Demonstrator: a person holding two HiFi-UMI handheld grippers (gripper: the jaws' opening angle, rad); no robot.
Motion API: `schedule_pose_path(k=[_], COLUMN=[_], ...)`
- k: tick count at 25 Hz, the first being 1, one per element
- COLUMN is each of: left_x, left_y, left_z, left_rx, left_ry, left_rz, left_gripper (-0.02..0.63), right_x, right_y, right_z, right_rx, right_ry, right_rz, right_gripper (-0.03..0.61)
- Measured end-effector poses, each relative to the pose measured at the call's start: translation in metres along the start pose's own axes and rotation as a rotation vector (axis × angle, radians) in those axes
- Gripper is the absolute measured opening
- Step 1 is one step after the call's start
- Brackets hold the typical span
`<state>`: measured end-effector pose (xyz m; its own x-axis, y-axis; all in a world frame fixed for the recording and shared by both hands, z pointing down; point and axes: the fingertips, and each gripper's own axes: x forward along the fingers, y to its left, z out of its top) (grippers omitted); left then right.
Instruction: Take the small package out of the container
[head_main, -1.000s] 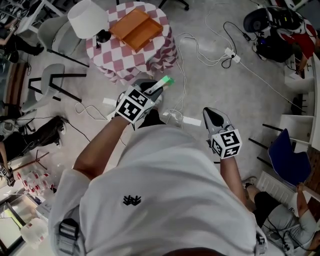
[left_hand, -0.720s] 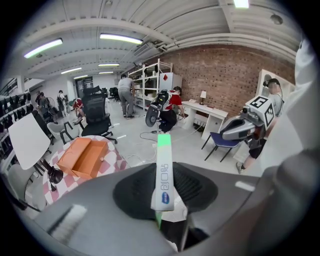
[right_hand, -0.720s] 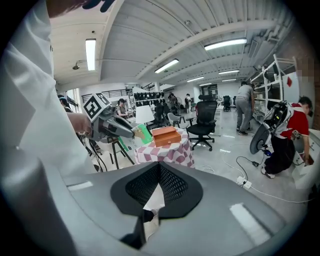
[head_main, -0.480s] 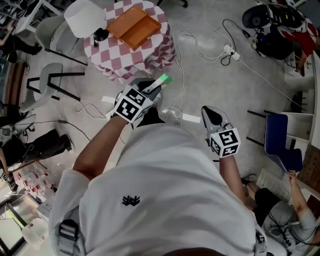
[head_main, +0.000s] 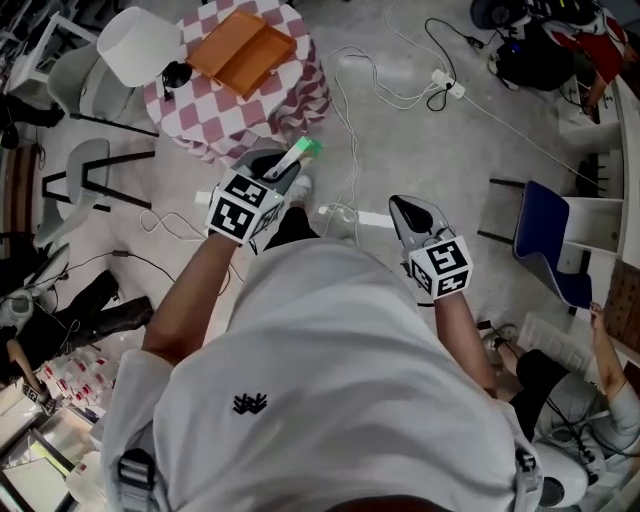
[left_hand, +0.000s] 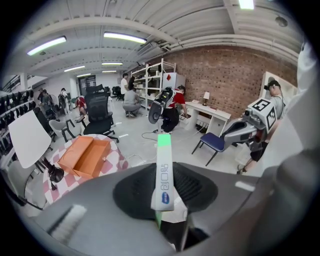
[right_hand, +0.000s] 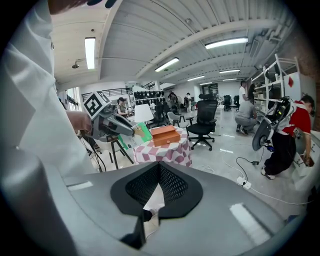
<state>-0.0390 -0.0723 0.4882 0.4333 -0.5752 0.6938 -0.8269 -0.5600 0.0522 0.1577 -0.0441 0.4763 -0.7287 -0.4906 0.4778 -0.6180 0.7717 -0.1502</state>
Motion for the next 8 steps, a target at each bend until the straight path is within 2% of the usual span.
schedule_pose_path(k=[8], left_x=[0.007], left_y=[0.018], left_z=[0.008], left_rx=[-0.010], left_ry=[0.001], left_rz=[0.011], left_gripper=[0.152], right_x=[0.015], right_y=[-0.009], right_z=[0.008], right_rx=[-0.004], right_ry=[0.007], right_rz=[0.007], right_gripper=[0.001])
